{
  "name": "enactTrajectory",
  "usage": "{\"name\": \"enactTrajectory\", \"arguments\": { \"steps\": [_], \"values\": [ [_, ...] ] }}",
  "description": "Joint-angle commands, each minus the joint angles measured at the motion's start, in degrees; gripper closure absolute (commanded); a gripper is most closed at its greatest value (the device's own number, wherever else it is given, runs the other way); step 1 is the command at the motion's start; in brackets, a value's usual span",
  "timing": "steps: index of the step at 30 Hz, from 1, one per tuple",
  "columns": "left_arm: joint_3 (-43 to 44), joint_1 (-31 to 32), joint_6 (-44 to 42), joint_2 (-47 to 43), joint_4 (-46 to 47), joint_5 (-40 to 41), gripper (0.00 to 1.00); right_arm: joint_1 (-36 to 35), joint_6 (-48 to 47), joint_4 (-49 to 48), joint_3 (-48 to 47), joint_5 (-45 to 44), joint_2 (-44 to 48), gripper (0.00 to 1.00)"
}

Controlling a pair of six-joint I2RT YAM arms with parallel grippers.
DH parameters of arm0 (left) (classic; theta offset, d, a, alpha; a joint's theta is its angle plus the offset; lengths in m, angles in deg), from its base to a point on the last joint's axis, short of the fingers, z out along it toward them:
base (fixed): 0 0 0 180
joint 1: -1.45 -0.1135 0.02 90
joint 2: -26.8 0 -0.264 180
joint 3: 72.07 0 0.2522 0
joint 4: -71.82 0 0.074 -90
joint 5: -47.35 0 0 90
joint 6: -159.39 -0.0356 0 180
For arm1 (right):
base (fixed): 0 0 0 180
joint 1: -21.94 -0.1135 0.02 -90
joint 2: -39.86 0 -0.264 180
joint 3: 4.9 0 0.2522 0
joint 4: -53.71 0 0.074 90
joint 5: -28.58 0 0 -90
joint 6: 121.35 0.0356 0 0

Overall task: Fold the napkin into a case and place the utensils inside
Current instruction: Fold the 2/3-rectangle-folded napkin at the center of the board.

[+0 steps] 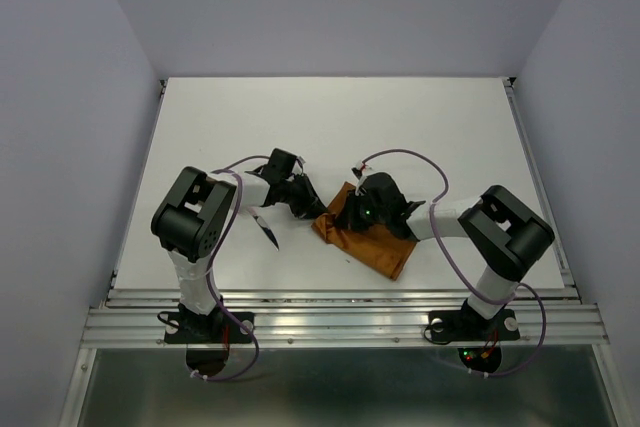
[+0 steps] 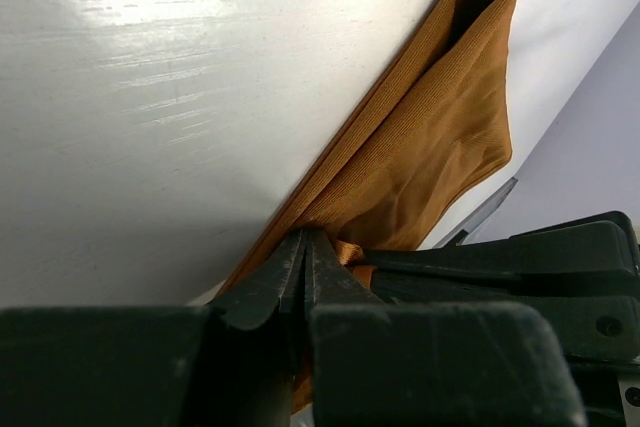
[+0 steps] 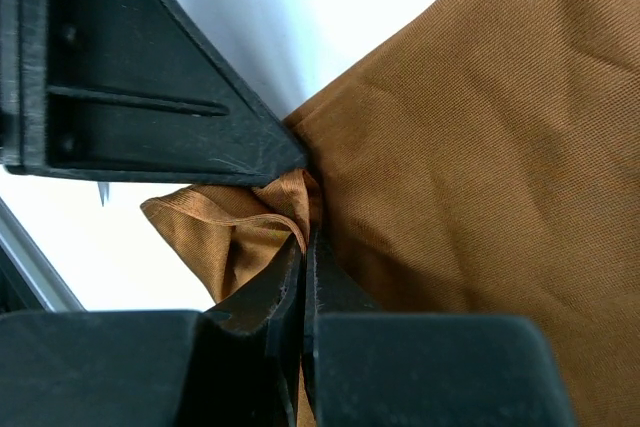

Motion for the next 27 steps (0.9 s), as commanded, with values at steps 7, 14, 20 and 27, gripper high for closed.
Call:
{"name": "enactTrajectory", "arguments": {
  "steps": [7,14,20,27],
  "values": [
    [6.0,-0.1,-4.6,-8.6,-9.2,6.6,0.82,0.5,-1.7,-1.2,-1.6,2.1,-3.2,0.99],
    [9.3,0.0,-8.5,-19.1,-17.9,17.9,0.5,0.5,-1.1,-1.3,-1.5,2.9,-3.1,0.99],
    [2.1,0.1,-11.6,-24.1,-20.0,17.9,1.0,1.0,-0.9,-1.3,-1.5,2.9,-2.9,0.99],
    [-5.0,1.1,-15.5,-25.3,-22.5,16.8,1.0,1.0,-0.5,-1.2,-1.9,3.2,-2.8,0.99]
  ]
}}
